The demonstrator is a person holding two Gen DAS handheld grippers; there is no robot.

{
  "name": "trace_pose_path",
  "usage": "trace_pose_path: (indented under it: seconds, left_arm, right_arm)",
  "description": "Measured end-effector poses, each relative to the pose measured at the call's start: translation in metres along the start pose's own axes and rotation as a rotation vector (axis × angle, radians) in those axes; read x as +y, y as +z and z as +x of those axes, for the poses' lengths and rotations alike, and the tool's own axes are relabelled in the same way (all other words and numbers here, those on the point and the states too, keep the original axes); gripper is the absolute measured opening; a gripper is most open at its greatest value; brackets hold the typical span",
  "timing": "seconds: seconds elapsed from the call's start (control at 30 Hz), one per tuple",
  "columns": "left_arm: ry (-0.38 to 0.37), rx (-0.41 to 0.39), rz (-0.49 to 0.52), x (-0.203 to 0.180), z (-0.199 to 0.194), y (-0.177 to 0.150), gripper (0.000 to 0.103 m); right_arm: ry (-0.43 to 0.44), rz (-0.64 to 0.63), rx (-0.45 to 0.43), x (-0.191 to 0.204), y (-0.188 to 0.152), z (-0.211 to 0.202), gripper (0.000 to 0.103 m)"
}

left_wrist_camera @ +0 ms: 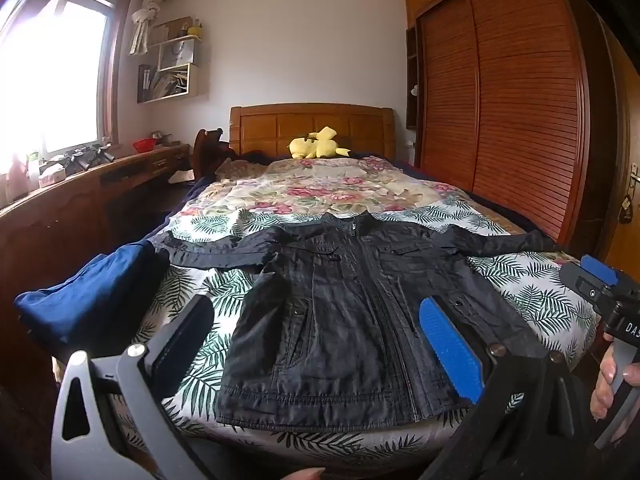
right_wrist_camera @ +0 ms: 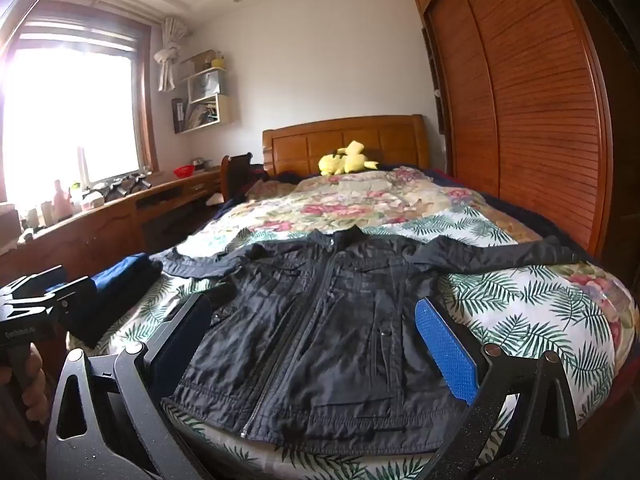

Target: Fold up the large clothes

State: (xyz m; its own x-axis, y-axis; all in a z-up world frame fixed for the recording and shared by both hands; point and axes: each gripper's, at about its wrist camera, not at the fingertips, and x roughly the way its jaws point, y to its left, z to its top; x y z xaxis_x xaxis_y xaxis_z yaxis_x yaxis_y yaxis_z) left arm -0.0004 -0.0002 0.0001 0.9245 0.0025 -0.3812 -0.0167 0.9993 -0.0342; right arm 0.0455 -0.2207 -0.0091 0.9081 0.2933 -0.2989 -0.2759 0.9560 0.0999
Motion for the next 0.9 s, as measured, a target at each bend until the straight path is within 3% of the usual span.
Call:
trace_pose_path:
  seconds: [0.9]
  left_arm:
    - [0.010, -0.012, 0.008, -0.0005, -0.0076, 0.0075, 0.103]
  right_arm:
    - [0.001, 0.001, -0.007, -0.0019, 0.0020, -0.0010, 0.103]
